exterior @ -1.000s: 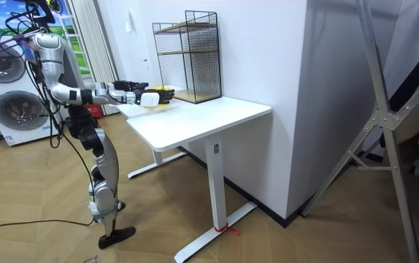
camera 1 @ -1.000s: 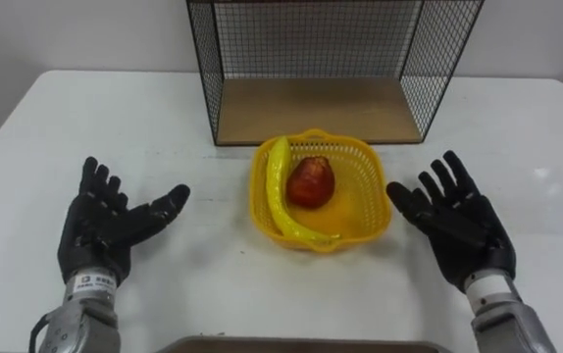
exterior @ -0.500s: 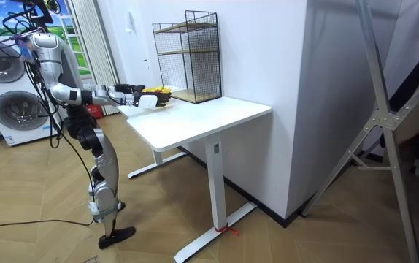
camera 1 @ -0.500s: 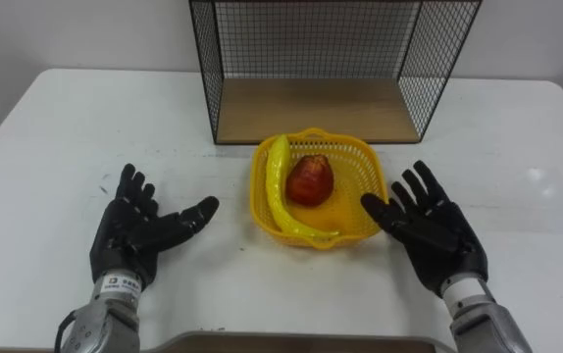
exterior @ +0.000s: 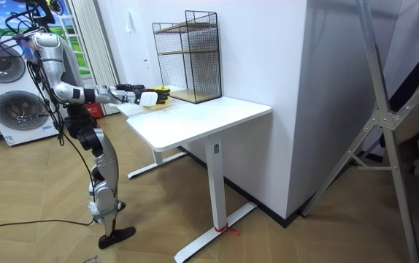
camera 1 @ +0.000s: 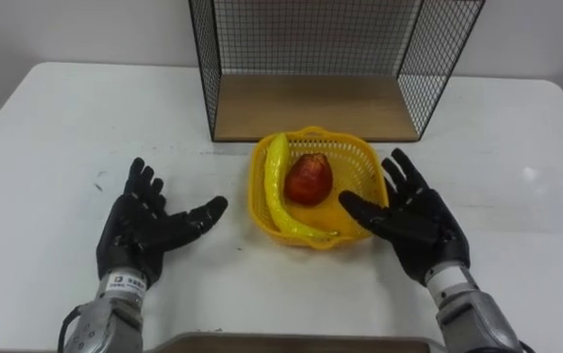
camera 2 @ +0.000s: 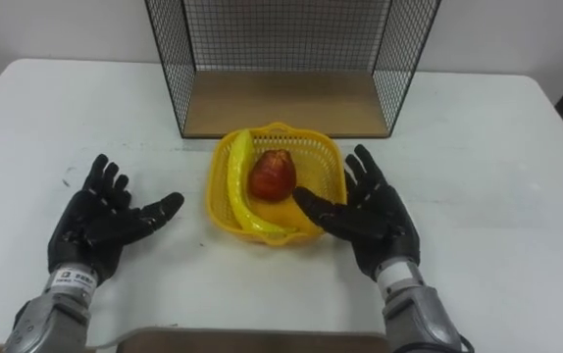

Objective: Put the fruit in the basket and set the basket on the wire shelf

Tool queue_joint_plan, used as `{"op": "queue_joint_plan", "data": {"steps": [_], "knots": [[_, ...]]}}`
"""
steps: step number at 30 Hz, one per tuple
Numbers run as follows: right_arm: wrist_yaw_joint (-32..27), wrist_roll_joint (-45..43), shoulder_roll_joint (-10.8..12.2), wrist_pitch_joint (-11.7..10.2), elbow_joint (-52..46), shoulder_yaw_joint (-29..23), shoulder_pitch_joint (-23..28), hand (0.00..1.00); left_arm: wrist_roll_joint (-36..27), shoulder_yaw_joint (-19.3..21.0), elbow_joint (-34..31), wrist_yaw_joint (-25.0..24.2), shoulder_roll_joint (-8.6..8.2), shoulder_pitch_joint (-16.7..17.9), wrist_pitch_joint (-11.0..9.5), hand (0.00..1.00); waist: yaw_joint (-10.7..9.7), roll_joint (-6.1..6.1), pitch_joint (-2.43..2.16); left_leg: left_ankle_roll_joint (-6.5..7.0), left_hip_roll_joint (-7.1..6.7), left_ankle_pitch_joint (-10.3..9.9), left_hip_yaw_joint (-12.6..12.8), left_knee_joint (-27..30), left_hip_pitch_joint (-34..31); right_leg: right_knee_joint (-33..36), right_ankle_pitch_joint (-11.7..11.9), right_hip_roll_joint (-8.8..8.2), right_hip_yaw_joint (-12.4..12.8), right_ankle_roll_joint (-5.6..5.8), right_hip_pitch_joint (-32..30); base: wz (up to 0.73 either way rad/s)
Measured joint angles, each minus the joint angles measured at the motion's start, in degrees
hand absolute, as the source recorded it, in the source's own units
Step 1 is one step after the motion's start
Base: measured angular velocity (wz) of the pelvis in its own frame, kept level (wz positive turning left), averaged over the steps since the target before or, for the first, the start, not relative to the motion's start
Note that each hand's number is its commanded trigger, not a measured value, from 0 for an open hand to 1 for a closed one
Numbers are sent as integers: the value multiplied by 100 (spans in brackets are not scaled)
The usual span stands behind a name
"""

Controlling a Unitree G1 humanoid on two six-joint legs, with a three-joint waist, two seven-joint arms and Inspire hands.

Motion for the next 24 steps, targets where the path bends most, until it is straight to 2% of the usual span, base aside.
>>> {"op": "queue_joint_plan", "data": {"steps": [2, 6, 11, 17, 24], "knots": [[26, 1, 0, 0, 4, 32, 0, 0, -3, -216, 1, -112, 1, -28, 3, 0, -15, 29, 12, 0, 2, 0, 2, 7, -27, 9, 2, 0, -1, -3, -25, 0], [96, 15, -5, 0, 9, 111, -5, 0, -12, -556, 10, -380, -10, -50, 27, 0, -85, 72, 9, -2, 21, -1, 5, 11, -68, 19, 11, 16, -6, -17, -63, 0], [92, -1, -4, 0, 142, 129, -140, 0, -13, -712, 8, -460, -37, -83, 43, 0, -106, 99, 5, -2, 25, -1, 52, 1, -73, 25, 11, 17, 37, -17, -104, -4], [92, 30, 1, -20, 144, 389, -227, 0, -87, -862, -5, -548, 39, -100, 34, 0, -115, 75, 12, -1, 24, 0, 81, -4, -54, 22, 11, 16, 60, -17, -104, -2], [119, 24, 9, -55, 145, 471, -242, 0, -247, -987, -15, -555, 11, -133, 34, 0, -126, -12, 19, -1, 24, 0, 82, 2, -63, 17, 11, 15, 57, -16, -105, 0]]}}
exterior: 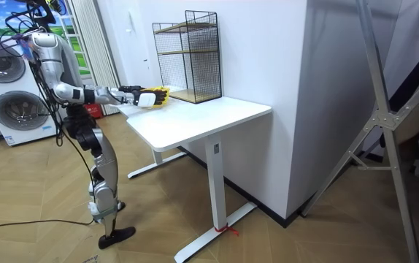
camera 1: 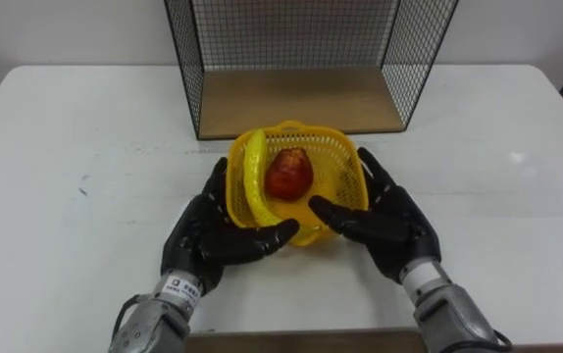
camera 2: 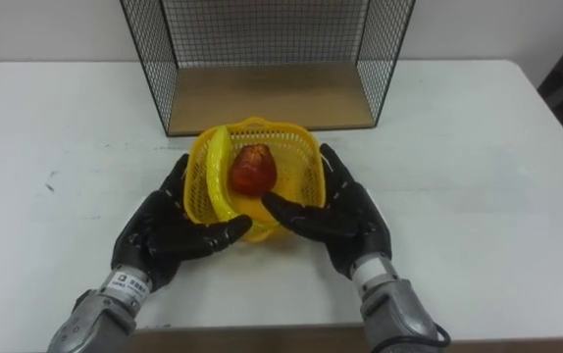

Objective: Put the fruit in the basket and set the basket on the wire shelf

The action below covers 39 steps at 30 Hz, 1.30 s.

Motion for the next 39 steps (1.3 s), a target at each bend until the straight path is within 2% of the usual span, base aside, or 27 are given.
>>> {"op": "queue_joint_plan", "data": {"steps": [11, 16, 22, 30, 39], "knots": [[-2, -118, 4, -71, -2, 79, 2, 0, 5, -56, -1, 0, 0, 0, -25, 0, -4, -33, -4, 0, -1, 0, 13, 2, -5, -8, -1, -1, 13, 1, -10, 0], [-2, -479, 0, -76, -79, 82, -31, 0, 65, -55, 0, 0, 6, 0, -26, 0, 11, -33, -4, 0, 3, 0, 49, 1, 19, 6, 0, 2, 61, 1, -9, -3], [-48, -959, 0, -190, -244, 84, -70, 0, 66, -81, -1, 0, 4, 0, -41, 0, 11, -25, 1, 0, 12, 0, 84, 7, 54, 76, 0, 4, 89, 2, -16, -2], [-223, -1213, 40, -200, -319, 133, -212, 0, 61, -122, -104, 0, 3, 0, -124, 0, 3, -6, 8, -2, 37, -3, 65, 73, -16, 109, 6, 25, 84, -8, -54, 0], [-376, -1593, -8, -315, -947, 122, -217, 0, 63, -96, -510, 0, 5, 0, -313, 0, 23, 27, -14, -2, 46, -2, 62, 102, -131, 183, 8, 29, 89, -11, -195, 0]]}}
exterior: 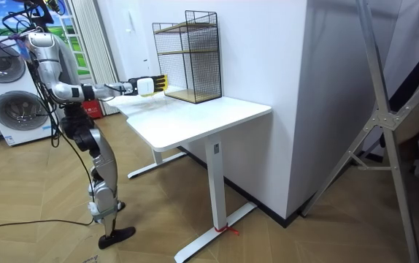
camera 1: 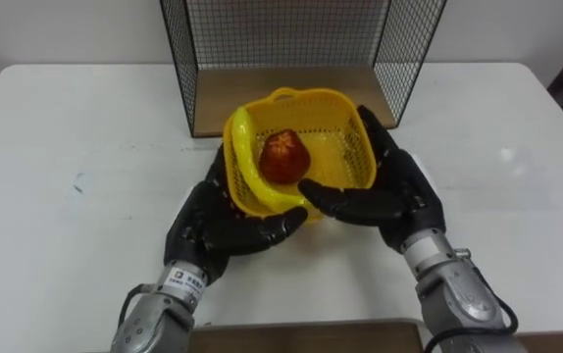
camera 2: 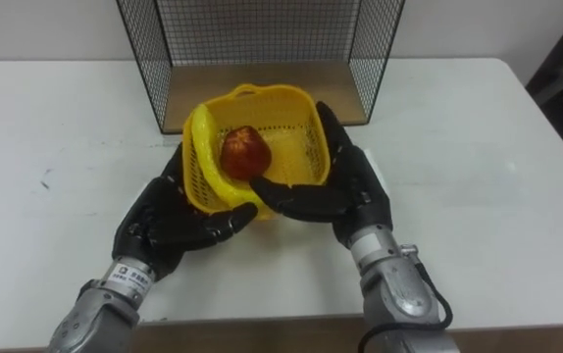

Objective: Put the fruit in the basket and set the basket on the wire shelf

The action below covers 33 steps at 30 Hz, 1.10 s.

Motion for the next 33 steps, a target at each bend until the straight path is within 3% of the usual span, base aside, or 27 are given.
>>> {"op": "queue_joint_plan", "data": {"steps": [6, 12, 25, 28, 29, 32, 33], "knots": [[-83, 5, 16, -9, -160, 2, -12, 0, 6, 42, -151, 2, -14, -56, -7, 0, -5, 14, -5, 0, 0, 0, -10, 7, 8, 0, 0, 1, -3, 0, 10, 0], [-122, -5, 31, -313, -236, 3, -14, 0, 12, 93, -365, 2, -14, -177, -46, 0, -5, 25, -7, 0, 0, 1, -14, 10, 37, 0, 0, 2, -7, 0, 42, 0], [-122, -27, -4, -436, -235, 33, -5, 0, 57, 110, -442, 1, 54, -177, -70, 0, 18, 23, 6, -7, 21, -9, -28, 110, 76, 107, -14, 0, -28, -1, 82, 0], [-114, 150, 31, -443, -228, 65, 3, 0, 92, 149, -467, 1, 58, -179, -80, 0, 13, -19, 24, -41, 118, -298, -28, 631, -69, 533, -257, 34, -45, -38, -16, -1], [-77, 145, 36, -443, -226, 69, 8, 0, 173, 183, -466, 1, 56, -177, -84, 0, 30, -49, 31, -68, 158, -456, -30, 903, -130, 812, -435, 41, -44, -65, -104, -8], [41, 157, 44, -444, -220, 66, 79, 0, 189, 236, -466, 1, 66, -163, -84, 0, 117, -59, 37, -173, 383, -852, -39, 1681, -344, 1378, -783, 178, -28, -163, -311, -11], [57, 172, 48, -444, -220, 64, 103, 0, 189, 238, -466, 1, 68, -161, -84, 0, 140, -59, 35, -195, 419, -898, -57, 1804, -387, 1463, -842, 206, -28, -192, -335, -10]]}}
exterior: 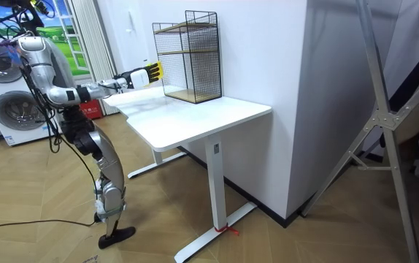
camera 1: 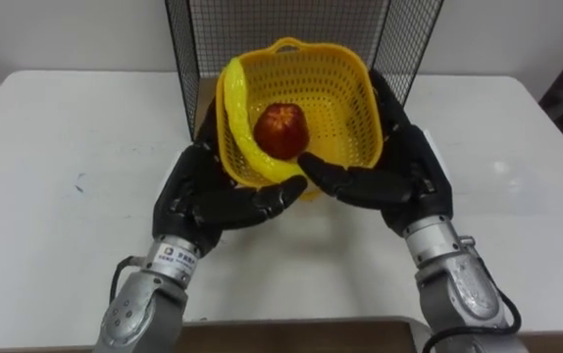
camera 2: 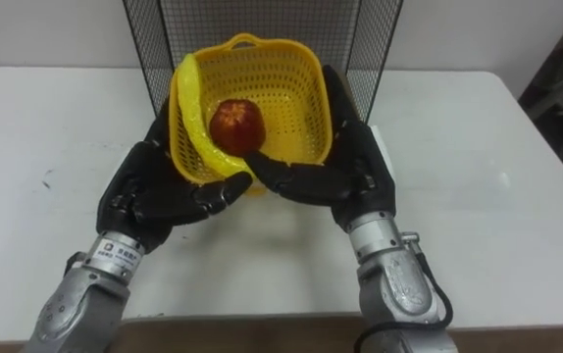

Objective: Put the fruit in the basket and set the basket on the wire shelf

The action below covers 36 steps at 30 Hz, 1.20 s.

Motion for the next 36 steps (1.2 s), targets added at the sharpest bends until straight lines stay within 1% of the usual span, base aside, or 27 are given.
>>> {"op": "queue_joint_plan", "data": {"steps": [1, 3, 4, 5, 7, 8, 9, 10, 11, 12, 13, 14, 16, 18, 19, 20, 22, 25, 26, 27, 28, 30, 31, 32, 33, 34, 36], "knots": [[19, 63, 0, 1, 1, 5, 15, 0, 0, 9, 0, 0, 0, 0, 0, 0, 64, -3, -2, -43, 57, -55, -4, 157, -46, 160, -81, 57, 52, -40, -63, -13], [69, 186, -2, 0, 1, 7, 14, 0, -2, 33, 0, 0, 7, -1, 0, 0, 123, 1, -15, -60, 104, -61, -24, 290, -126, 291, -143, 113, 90, -95, -164, -11], [73, 195, -35, 0, 4, 8, 17, 0, -4, 78, -1, 0, -8, -2, 0, 0, 119, 41, -36, -62, 138, -57, -60, 426, -235, 357, -162, 153, 107, -128, -242, -9], [101, 164, -43, 1, 45, 13, 24, 0, -3, 86, -1, 0, -6, 2, 1, 0, 141, 58, -45, -65, 148, -13, -85, 534, -296, 381, -174, 172, 167, -152, -268, -19], [116, 151, -27, 0, 84, 19, 19, 0, -3, 101, -2, 0, 5, 10, 0, 0, 195, 25, -28, 8, 129, 102, -122, 705, -416, 376, -163, 145, 285, -188, -197, -8], [118, 166, -20, -28, 100, 22, 13, 0, 2, 81, -1, 0, 44, 1, 0, 0, 152, -6, -34, 43, -55, 100, -249, 698, -638, 362, -168, 115, 406, -206, -194, 29], [116, 170, -96, -114, 153, -1, -9, 0, 1, 20, -25, -1, 9, -24, -2, 0, 141, -48, -23, 112, -379, 170, -281, 347, -918, 351, -175, 65, 501, -187, -228, 29], [115, 180, -113, -138, 192, -20, -32, 0, 1, 1, -47, -1, -19, -24, -8, 0, 144, -31, -34, 249, -503, 391, -296, 145, -1036, 360, -184, 41, 531, -163, -248, -24], [115, 179, -131, -142, 279, -6, -52, 0, -9, -5, -52, -1, -34, 8, -65, 0, 296, 7, -71, 436, -610, 825, -261, -57, -1074, 374, -201, 30, 685, -121, -258, -37], [114, 163, -43, -135, 297, 0, -4, 0, -10, 45, -54, -4, 10, 7, -77, 0, 304, -91, -109, 470, -686, 868, -232, -243, -942, 292, -200, -54, 611, -83, -202, -26], [120, 158, -40, -136, 292, 7, 6, 0, -10, 93, -54, -4, 6, -7, -83, 0, 262, -133, -90, 493, -720, 897, -250, -308, -896, 218, -187, -70, 579, -61, -186, 14], [124, 162, -59, -132, 292, 3, 13, 0, -4, 138, -59, -5, 4, -9, -96, 0, 212, -168, -110, 507, -736, 906, -246, -378, -853, 84, -138, -90, 548, -45, -130, 10], [128, 171, -61, -133, 268, 15, 11, 0, -1, 135, -95, -6, 37, -10, -98, 0, 173, -151, -105, 523, -763, 896, -265, -450, -820, -107, -90, -94, 478, -39, -43, 2], [109, 158, -62, -133, 232, 32, 9, 0, 0, 124, -156, -5, 55, -16, -104, 0, 148, -130, -101, 544, -844, 889, -273, -549, -793, -160, -95, -156, 484, -15, -41, 2], [109, 147, -59, -133, 233, 35, 2, 0, -2, 120, -156, -5, 55, -19, -105, 0, 144, -126, -101, 556, -855, 880, -273, -551, -791, -155, -102, -169, 480, -5, -42, 4], [109, 150, -58, -133, 233, 26, -4, 0, -4, 108, -155, -5, 51, -19, -105, 0, 90, -124, -101, 563, -893, 875, -287, -543, -785, -149, -115, -196, 472, 13, -41, 11], [109, 167, -57, -133, 233, 28, -5, 0, -13, 80, -155, -6, 50, -18, -104, 0, 13, -108, -90, 585, -925, 858, -303, -543, -785, -130, -131, -239, 459, 36, -35, 10], [108, 165, -42, -132, 233, 28, -7, 0, -12, 79, -155, -5, 41, -19, -104, 0, -27, -63, -63, 601, -969, 742, -282, -459, -796, -18, -141, -265, 360, 53, 5, 0], [107, 165, -30, -132, 233, 23, -10, 0, -8, 83, -155, -5, 39, -20, -104, 0, -34, -38, -45, 616, -975, 669, -283, -435, -797, 181, -166, -301, 293, 98, -50, 0], [104, 148, -29, -132, 233, 0, -10, 0, 0, 71, -152, -5, 39, -18, -104, 0, -39, -39, -41, 651, -1027, 623, -273, -422, -772, 459, -211, -366, 229, 176, -142, 0], [99, 146, -30, -132, 233, -6, -11, 0, 3, 67, -152, -5, 31, -17, -104, 0, -36, -39, -37, 669, -1042, 612, -269, -421, -751, 618, -220, -414, 195, 192, -205, 0], [59, 161, -22, -132, 233, 7, -12, 0, 76, 80, -154, -5, 25, -19, -104, 0, 9, -87, -5, 751, -1129, 563, -174, -425, -652, 1272, -233, -651, 155, 218, -456, -7], [59, 167, -36, -133, 234, 7, -17, 0, 85, 84, -153, -5, 22, -19, -105, 0, 16, -114, 17, 784, -1147, 542, -117, -420, -618, 1410, -232, -683, 156, 219, -505, -13], [59, 167, -33, -133, 235, 20, -15, 0, 92, 84, -152, -5, 39, -16, -104, 0, 30, -120, 27, 823, -1189, 499, -87, -392, -594, 1586, -228, -748, 144, 227, -558, -8], [59, 168, -28, -133, 237, 18, -23, 0, 94, 89, -153, -5, 57, -17, -105, 0, 43, -112, 30, 844, -1199, 476, -85, -371, -598, 1637, -210, -755, 154, 257, -577, 0], [59, 166, -24, -133, 256, 22, -48, 0, 93, 97, -153, -5, 73, -18, -104, 0, 28, -96, 38, 885, -1206, 441, -85, -344, -594, 1682, -168, -768, 165, 326, -585, 4], [66, 159, -15, -133, 318, 26, -57, 0, 98, 104, -151, -5, 77, -17, -104, 0, 33, -94, 47, 940, -1218, 410, -91, -374, -522, 1675, -82, -772, 177, 408, -583, 0]]}}
